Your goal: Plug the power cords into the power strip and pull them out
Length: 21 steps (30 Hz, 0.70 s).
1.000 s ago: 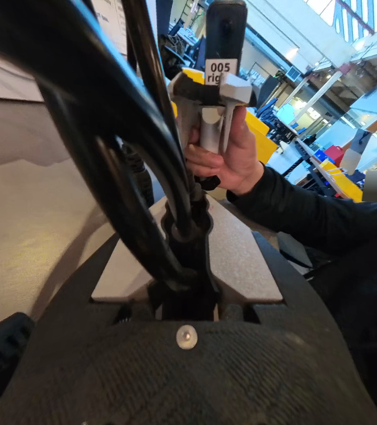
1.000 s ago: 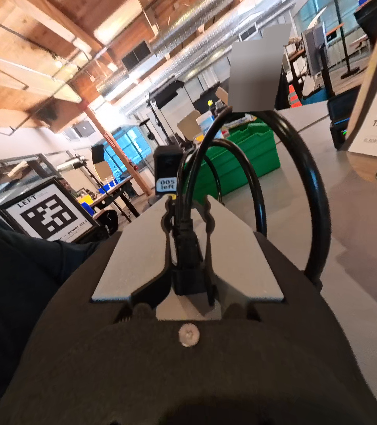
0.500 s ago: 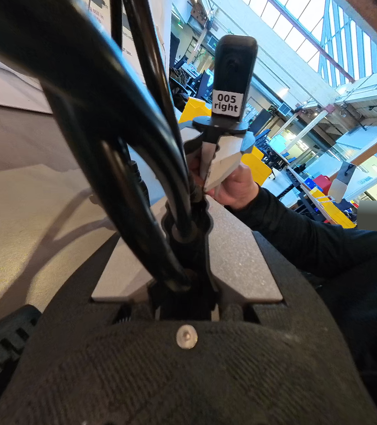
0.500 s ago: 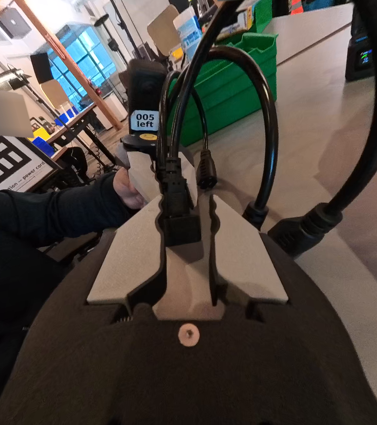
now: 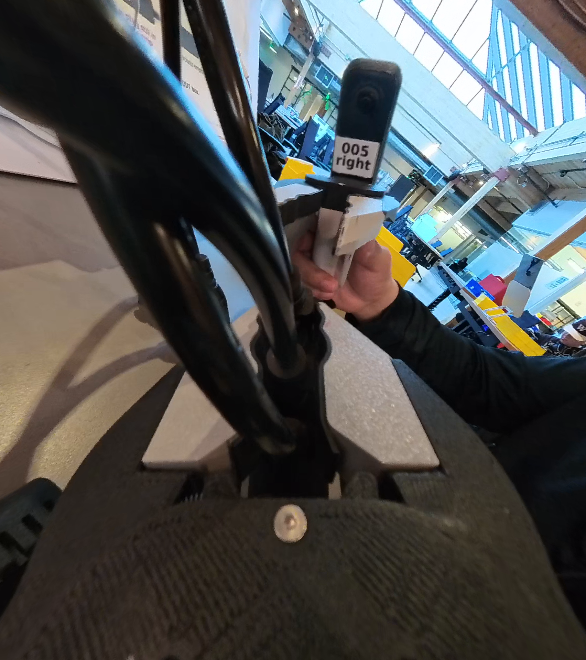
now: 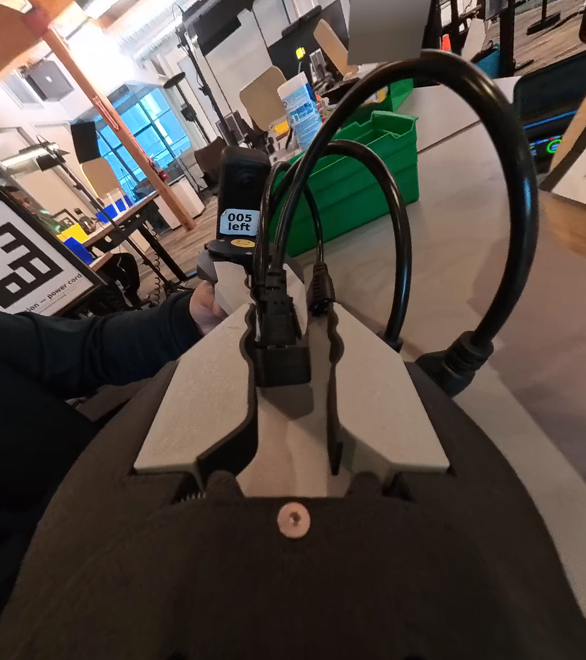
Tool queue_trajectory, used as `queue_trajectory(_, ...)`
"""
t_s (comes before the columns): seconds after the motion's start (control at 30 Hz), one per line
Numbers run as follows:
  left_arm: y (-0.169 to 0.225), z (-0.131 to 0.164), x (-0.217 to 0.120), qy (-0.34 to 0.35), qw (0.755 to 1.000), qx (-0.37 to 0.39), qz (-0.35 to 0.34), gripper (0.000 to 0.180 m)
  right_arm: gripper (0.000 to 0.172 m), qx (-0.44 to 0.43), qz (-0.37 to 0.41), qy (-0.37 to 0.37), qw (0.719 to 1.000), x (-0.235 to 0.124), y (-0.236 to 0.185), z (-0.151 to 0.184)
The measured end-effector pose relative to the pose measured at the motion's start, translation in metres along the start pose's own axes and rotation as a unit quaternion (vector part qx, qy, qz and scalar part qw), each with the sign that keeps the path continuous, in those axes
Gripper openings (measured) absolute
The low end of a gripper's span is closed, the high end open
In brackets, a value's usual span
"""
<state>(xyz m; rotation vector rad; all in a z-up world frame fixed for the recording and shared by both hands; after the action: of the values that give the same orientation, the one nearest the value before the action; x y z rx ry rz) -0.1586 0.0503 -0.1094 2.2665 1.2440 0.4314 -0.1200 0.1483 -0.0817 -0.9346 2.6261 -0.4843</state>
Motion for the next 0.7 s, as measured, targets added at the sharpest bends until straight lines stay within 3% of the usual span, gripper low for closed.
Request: queue_trajectory(0.7,0.0005,-0.0002,0.0007,-0.001,1.000,0.006,-0.004,0.025,0.046,0.013,-0.011,0.001,1.000,0.0036,-0.0020,0.0012)
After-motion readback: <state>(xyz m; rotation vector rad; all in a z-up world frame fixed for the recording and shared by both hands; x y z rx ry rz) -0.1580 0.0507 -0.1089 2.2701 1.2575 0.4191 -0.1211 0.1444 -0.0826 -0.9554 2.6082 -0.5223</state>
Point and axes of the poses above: each gripper's, where its closed fingertips meet, x out along the fingers, z out of its underside, y = z × x across the jaws, the point moved 5 cm from there along -x, back along the fingers, and after that the axes turned 9 degrees about z, right-handed, at the moved point
